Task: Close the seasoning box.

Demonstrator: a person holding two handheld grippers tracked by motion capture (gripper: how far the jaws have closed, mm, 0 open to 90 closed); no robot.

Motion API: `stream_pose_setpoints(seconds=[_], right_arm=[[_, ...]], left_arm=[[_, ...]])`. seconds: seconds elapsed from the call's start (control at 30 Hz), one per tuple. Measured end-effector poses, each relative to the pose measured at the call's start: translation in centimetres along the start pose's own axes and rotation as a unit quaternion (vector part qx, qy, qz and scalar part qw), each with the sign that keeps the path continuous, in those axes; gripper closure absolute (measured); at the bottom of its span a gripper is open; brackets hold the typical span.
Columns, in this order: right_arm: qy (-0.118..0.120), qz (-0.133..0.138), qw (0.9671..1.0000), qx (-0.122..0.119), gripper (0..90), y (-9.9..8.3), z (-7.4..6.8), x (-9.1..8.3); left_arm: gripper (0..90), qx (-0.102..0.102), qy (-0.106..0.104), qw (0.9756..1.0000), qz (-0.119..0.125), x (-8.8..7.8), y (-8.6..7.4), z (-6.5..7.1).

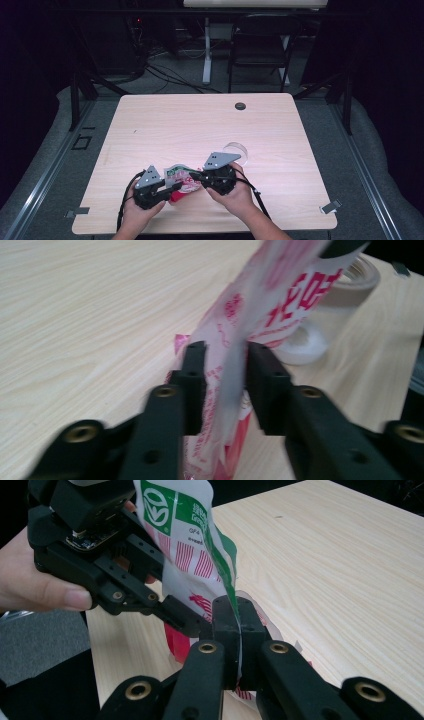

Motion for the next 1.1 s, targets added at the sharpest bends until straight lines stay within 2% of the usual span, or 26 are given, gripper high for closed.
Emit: stream_pose_setpoints(seconds=[0.07, 0.1, 0.13, 0.2, 0.33, 0.47, 0.57, 0.63, 0.7, 0.9, 1.1], right_arm=[[0.001, 0.001, 1.0, 0.004, 90.0, 0.0, 0.1, 0.0], [0.002, 0.001, 1.0, 0.002, 90.0, 0.0, 0.1, 0.1], [0.002, 0.001, 1.0, 0.002, 90.0, 0.0, 0.1, 0.1], [0.003, -0.001, 1.0, 0.0, 90.0, 0.0, 0.1, 0.1], [0.006, 0.001, 1.0, -0.001, 90.0, -0.3, 0.0, 0.0], [0.007, 0.005, 1.0, 0.0, 90.0, -0.6, 0.0, -0.2], [0.006, 0.006, 1.0, -0.001, 90.0, -0.8, 0.0, -0.3], [0.005, 0.004, 1.0, -0.003, 90.0, -1.0, 0.1, -0.4], [0.008, 0.006, 0.9999, -0.003, 90.0, -1.0, 0.1, -0.4], [0.013, 0.009, 0.9999, 0.001, 90.0, -1.3, 0.1, -0.5], [0.015, 0.012, 0.9998, 0.006, 89.8, -1.5, 0.2, -0.7]], left_arm=[[55.9, -0.016, -0.002, 0.9999, 0.003, 0.2, -0.3, -0.3], [51.7, -0.018, 0.002, 0.9998, 0.0, 0.6, -0.6, -0.4], [48.1, -0.018, 0.006, 0.9997, -0.014, 0.9, -0.9, -0.6], [42.9, -0.018, 0.009, 0.9995, -0.027, 1.4, -1.3, -0.6], [38.2, -0.025, 0.005, 0.9989, -0.039, 2.0, -1.7, -0.6], [36.3, -0.053, -0.006, 0.998, -0.033, 2.6, -2.0, -0.4], [34.3, -0.051, -0.007, 0.9983, -0.028, 2.8, -2.1, -0.5], [32.2, -0.059, -0.007, 0.998, -0.023, 3.1, -2.1, -0.5], [29.3, -0.059, -0.006, 0.9978, -0.028, 3.3, -2.3, -0.5], [24.6, -0.068, -0.01, 0.9957, -0.062, 4.3, -3.1, -0.5], [23.7, -0.07, -0.013, 0.995, -0.07, 4.8, -3.3, -0.5]])
Point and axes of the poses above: each handheld gripper's, and its own axes: x roughly forward along the jaws, y roughly out of its top, z roughly to its right, the point moved 7 cm from there along x, roughly forward along the jaws, and after that the axes turned 3 degrees about -z, right-handed, at the moved point
